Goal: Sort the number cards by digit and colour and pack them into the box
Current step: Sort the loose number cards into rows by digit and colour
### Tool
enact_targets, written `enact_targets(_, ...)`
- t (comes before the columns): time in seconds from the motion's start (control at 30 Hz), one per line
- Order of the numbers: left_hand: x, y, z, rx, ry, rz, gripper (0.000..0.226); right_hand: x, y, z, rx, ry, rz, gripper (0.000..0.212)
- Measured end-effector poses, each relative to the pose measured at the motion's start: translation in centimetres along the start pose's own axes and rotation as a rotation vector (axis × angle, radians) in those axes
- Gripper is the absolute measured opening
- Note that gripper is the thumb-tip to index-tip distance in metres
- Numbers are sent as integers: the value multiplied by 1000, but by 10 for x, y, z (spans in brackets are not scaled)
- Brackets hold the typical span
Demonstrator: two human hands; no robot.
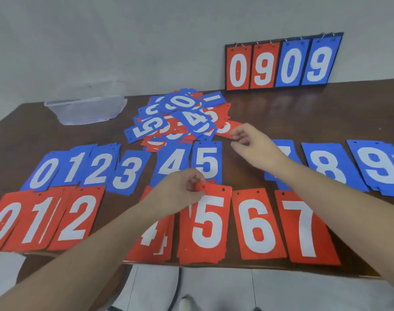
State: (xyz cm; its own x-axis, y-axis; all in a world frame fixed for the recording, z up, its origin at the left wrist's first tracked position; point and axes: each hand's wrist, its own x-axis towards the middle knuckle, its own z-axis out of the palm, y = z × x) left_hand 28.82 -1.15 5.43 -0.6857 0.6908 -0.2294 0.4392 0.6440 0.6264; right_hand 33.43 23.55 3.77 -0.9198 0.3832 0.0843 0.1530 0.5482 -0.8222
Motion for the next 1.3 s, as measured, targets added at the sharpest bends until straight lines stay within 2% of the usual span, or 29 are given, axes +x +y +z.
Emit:
enact_targets(0.13, 2, -10, 5, 301, 112, 27, 25, -5, 5, -7, 23, -17, -20, 21)
enact_targets(0.23, 0, -11, 4, 378, 166, -9, 25, -5, 7, -12, 11, -52, -36, 21)
enact_targets(0.53, 19, -18, -26, 280, 361, -60, 18, 23, 1, -11, -64, -106, -68, 19)
enact_targets(0.77, 63, -56, -69, 147, 405, -33, 18, 66, -8, 16, -78, -74, -36, 17)
enact_targets(0.9, 103, -87, -102, 54, 378, -84, 21, 94, -17, 36, -128, -91, -2, 17)
enact_targets(1.0, 127, -112, -125, -36, 363, -105, 24, 114, -23, 53, -150, -45, -1, 19)
enact_targets(1.13, 156, -146, -147, 7, 316, -117, 37, 136, -30, 73, -122, 56, -39, 24)
enact_targets(1.3, 178, -168, -160, 143, 250, -121, 75, 163, -35, 87, -163, 53, -29, 26)
